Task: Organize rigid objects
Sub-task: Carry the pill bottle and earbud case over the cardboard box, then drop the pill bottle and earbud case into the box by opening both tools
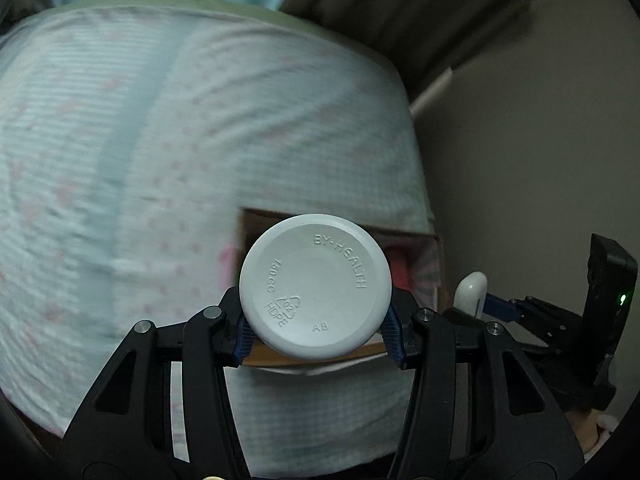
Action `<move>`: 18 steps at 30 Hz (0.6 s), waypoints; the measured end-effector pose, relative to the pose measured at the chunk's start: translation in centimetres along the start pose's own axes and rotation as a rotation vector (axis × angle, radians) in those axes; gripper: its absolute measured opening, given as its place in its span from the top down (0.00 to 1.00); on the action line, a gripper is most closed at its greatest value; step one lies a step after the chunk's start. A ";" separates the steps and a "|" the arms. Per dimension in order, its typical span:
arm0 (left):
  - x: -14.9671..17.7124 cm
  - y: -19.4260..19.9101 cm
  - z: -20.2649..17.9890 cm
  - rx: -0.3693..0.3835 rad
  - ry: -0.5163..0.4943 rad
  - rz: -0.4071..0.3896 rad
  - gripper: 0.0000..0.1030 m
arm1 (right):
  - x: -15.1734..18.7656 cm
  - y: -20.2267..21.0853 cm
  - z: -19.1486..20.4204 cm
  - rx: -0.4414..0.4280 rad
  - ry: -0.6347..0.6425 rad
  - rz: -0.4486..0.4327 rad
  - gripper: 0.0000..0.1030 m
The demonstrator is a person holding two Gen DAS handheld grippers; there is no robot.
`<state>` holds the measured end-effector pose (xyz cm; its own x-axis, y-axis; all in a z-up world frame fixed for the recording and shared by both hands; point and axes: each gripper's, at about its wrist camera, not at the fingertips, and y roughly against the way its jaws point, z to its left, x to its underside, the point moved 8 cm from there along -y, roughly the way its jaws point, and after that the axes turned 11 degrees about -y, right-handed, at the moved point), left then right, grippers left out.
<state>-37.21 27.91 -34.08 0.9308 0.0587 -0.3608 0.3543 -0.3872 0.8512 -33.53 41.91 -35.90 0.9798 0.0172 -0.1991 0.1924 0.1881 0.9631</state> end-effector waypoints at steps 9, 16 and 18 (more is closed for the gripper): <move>-0.5 -9.5 -5.9 0.070 -0.014 0.095 0.55 | 3.5 -5.1 -6.5 0.042 -0.022 0.063 0.60; -2.1 -15.8 -6.8 0.092 -0.014 0.132 0.55 | 4.1 -8.7 -8.2 0.009 -0.045 0.071 0.60; -2.3 -17.1 -6.8 0.092 -0.020 0.145 0.55 | 4.0 -9.7 -8.4 -0.005 -0.060 0.076 0.60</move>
<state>-44.80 40.69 -45.21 0.9692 -0.0222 -0.2452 0.2059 -0.4730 0.8567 -31.98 48.43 -47.60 0.9931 -0.0275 -0.1144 0.1176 0.1939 0.9740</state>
